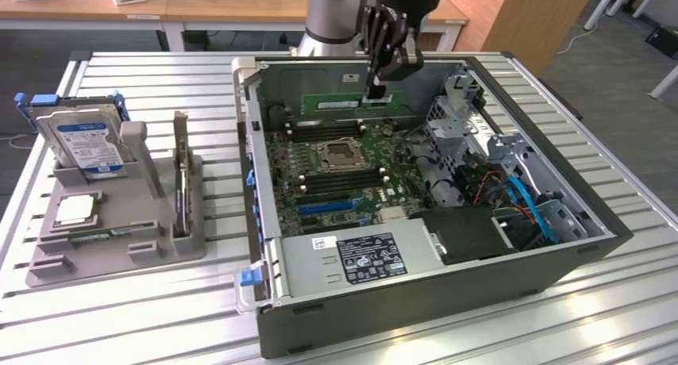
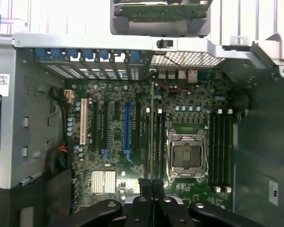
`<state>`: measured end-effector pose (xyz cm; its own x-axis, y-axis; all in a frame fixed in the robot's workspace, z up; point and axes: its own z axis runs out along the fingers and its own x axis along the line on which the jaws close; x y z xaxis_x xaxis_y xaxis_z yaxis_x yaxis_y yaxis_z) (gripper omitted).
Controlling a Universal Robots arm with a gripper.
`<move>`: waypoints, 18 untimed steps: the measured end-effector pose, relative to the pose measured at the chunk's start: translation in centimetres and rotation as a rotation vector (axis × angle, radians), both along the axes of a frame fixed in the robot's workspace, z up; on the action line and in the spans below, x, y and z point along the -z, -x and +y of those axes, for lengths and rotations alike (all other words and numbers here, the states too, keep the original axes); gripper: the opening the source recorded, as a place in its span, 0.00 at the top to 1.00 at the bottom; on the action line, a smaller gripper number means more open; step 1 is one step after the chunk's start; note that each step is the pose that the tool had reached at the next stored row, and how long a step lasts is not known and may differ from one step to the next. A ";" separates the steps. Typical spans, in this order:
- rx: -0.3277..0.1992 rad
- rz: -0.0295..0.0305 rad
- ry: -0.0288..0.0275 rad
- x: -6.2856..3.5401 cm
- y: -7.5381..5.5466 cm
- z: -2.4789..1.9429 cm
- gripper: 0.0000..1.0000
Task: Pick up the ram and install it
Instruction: 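Pick up the ram and move it above insertion slot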
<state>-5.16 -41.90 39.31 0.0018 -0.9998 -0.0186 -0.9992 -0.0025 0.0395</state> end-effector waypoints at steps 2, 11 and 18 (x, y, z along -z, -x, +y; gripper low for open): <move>0.000 0.0000 0.0000 0.04 0.0 0.51 0.88; 0.000 0.0017 0.0000 0.07 -1.1 0.84 0.88; 0.000 0.0030 0.0000 0.06 -2.4 0.83 0.88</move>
